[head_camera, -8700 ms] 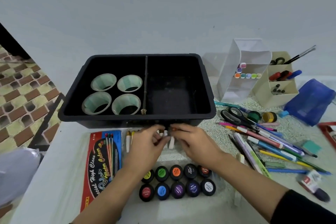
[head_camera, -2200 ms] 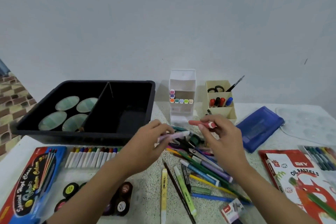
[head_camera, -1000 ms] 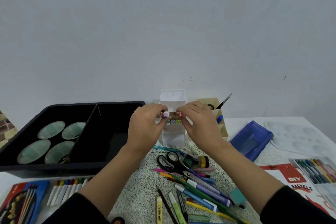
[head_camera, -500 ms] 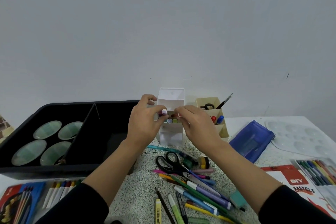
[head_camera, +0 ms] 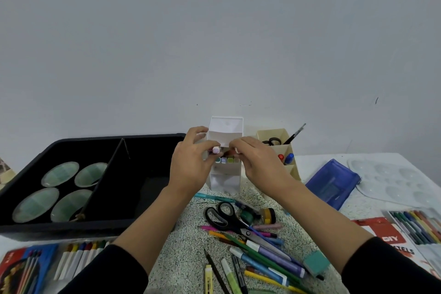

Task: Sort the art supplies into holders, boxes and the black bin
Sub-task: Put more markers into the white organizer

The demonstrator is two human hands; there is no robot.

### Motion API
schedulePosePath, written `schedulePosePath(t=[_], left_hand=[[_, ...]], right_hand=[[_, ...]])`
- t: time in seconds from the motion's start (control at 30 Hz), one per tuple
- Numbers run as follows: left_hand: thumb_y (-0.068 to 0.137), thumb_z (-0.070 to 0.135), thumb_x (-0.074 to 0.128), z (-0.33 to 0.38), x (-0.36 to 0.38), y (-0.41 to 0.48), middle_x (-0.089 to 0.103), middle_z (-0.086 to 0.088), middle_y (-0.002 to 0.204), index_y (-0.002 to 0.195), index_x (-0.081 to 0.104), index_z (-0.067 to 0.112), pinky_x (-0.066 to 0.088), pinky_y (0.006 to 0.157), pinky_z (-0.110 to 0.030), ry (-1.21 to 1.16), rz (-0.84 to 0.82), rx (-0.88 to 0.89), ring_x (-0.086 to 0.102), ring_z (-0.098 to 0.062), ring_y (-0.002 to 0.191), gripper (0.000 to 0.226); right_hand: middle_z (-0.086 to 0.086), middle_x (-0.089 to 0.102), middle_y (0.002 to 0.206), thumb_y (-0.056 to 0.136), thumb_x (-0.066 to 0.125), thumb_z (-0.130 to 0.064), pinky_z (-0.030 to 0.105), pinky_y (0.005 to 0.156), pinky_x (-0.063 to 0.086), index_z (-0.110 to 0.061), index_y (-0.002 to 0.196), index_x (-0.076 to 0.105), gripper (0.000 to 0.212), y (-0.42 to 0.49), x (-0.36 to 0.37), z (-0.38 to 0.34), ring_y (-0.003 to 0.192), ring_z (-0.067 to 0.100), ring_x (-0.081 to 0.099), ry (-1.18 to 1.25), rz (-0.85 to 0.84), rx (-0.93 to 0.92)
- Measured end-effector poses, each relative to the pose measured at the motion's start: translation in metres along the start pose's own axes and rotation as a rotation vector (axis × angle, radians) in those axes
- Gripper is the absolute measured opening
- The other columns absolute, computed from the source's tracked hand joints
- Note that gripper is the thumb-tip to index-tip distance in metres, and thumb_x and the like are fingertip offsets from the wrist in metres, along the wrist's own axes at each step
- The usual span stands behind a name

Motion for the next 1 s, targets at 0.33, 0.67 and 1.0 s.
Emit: schedulePosePath(t=[0.33, 0.67, 1.0], left_hand=[[0.093, 0.023, 0.072, 0.006, -0.007, 0.004, 0.047, 0.002, 0.135, 0.104, 0.077, 0.02, 0.057, 0.072, -0.039, 0.063, -0.036, 0.104, 0.065, -0.013, 0.09, 0.012], [0.087, 0.055, 0.07, -0.007, 0.007, 0.009, 0.044, 0.012, 0.126, 0.123, 0.068, 0.034, 0.048, 0.09, -0.026, -0.005, -0.262, -0.052, 0.054, -0.006, 0.104, 0.041], [0.091, 0.058, 0.061, -0.014, 0.007, 0.024, 0.052, 0.013, 0.135, 0.105, 0.076, 0.032, 0.057, 0.084, -0.033, -0.077, -0.319, -0.049, 0.069, -0.001, 0.082, 0.033]], right_hand=[[0.005, 0.064, 0.1, 0.085, 0.057, 0.014, 0.035, 0.071, 0.048, -0.008, 0.105, 0.062, 0.03, 0.005, 0.0, 0.008, 0.088, 0.024, 0.056, 0.092, -0.065, -0.015], [0.003, 0.066, 0.101, 0.089, 0.06, 0.007, 0.029, 0.072, 0.045, -0.01, 0.106, 0.064, 0.024, 0.006, -0.001, 0.012, 0.089, 0.02, 0.057, 0.109, -0.069, 0.0], [-0.003, 0.065, 0.1, 0.089, 0.06, 0.007, 0.028, 0.075, 0.047, -0.014, 0.106, 0.064, 0.027, 0.001, 0.003, 0.015, 0.09, 0.015, 0.057, 0.154, -0.055, 0.019]])
Point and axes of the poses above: each hand's wrist, its own y-axis towards the middle knuckle, its own x-axis out of the palm, z = x × y, the point moved 8 cm from there along y, towards the middle knuckle
